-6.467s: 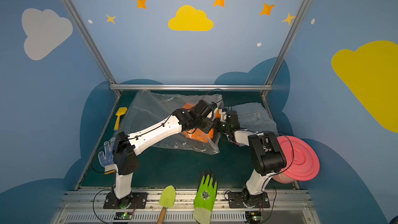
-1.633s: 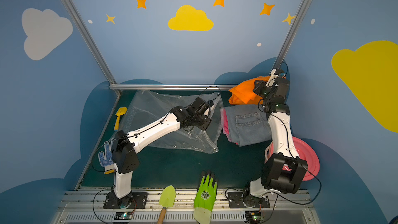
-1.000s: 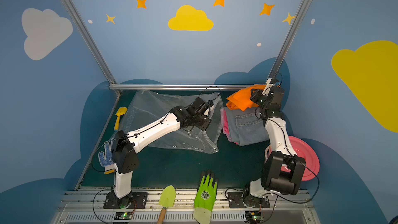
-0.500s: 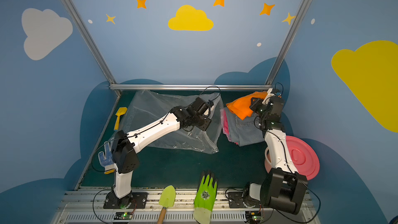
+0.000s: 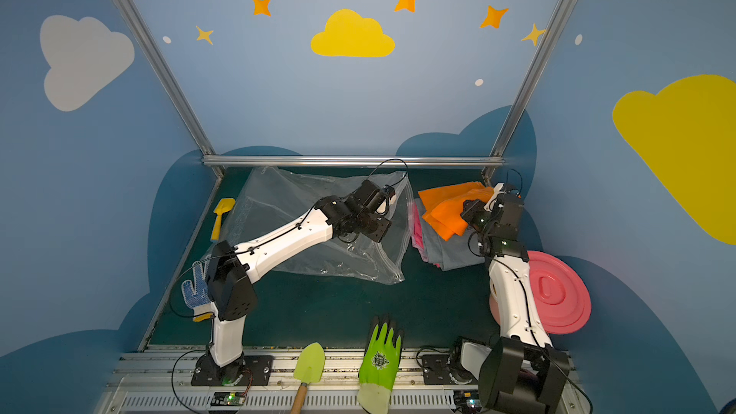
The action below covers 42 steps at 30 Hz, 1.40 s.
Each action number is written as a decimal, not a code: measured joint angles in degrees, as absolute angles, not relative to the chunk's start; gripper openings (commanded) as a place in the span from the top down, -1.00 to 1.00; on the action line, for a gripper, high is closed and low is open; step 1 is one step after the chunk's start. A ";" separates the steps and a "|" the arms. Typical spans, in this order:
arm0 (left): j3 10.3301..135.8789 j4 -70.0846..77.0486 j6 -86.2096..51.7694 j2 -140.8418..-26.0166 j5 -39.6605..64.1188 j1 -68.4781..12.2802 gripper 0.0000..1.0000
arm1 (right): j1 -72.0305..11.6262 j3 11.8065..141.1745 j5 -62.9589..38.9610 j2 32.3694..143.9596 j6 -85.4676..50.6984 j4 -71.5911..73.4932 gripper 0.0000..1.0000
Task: Take the trousers out of the vacuum bag
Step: Place the trousers at the center of the board.
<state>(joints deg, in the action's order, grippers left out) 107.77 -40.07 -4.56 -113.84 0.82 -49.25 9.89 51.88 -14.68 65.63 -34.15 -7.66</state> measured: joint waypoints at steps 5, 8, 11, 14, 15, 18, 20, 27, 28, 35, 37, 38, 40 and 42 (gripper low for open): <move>107.77 -40.07 -4.56 -113.84 0.84 -49.25 0.91 | 10.52 49.58 -14.52 63.99 -34.11 -8.54 1.00; 107.77 -40.07 -4.62 -113.84 0.82 -49.25 0.91 | 10.90 48.53 -14.55 63.24 -34.11 -8.86 1.00; 107.77 -40.10 -4.75 -113.84 0.84 -49.25 0.91 | 11.25 47.37 -14.63 62.74 -34.11 -8.88 1.00; 107.77 -40.10 -4.75 -113.84 0.82 -49.28 0.91 | 11.66 46.28 -14.94 62.74 -34.11 -8.91 1.00; 107.77 -40.10 -4.75 -113.84 0.82 -49.28 0.91 | 11.81 45.87 -15.03 62.74 -34.11 -8.91 1.00; 107.77 -40.10 -4.75 -113.84 0.82 -49.28 0.91 | 12.29 44.53 -15.35 62.74 -34.11 -8.91 1.00; 107.77 -40.10 -4.78 -113.84 0.82 -49.28 0.91 | 12.62 43.72 -15.51 62.74 -34.09 -8.88 1.00; 107.77 -40.14 -4.78 -113.84 0.84 -49.28 0.91 | 13.72 40.95 -16.10 62.76 -34.09 -8.71 0.96; 107.77 -40.14 -4.78 -113.84 0.82 -49.28 0.91 | 13.87 40.62 -16.21 62.81 -34.09 -8.69 0.96; 108.66 -40.64 -4.78 -114.41 0.84 -49.28 0.91 | 14.74 39.38 -17.45 63.81 -34.13 -7.84 0.83; 108.90 -40.71 -4.75 -114.54 0.84 -49.28 0.91 | 14.98 38.50 -17.74 63.94 -34.15 -7.22 0.69; 108.97 -40.73 -4.75 -114.54 0.84 -49.28 0.91 | 15.09 38.04 -17.82 64.05 -34.15 -7.14 0.63; 108.97 -40.77 -4.75 -114.56 0.84 -49.28 0.91 | 15.33 37.17 -18.20 64.47 -34.35 -7.11 0.49; 108.97 -40.77 -4.78 -114.56 0.84 -49.28 0.91 | 15.40 36.32 -19.14 64.77 -34.50 -7.49 0.40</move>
<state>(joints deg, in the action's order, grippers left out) 108.97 -40.77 -4.78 -114.56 0.84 -49.28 15.40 36.32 -19.14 64.77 -34.50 -7.49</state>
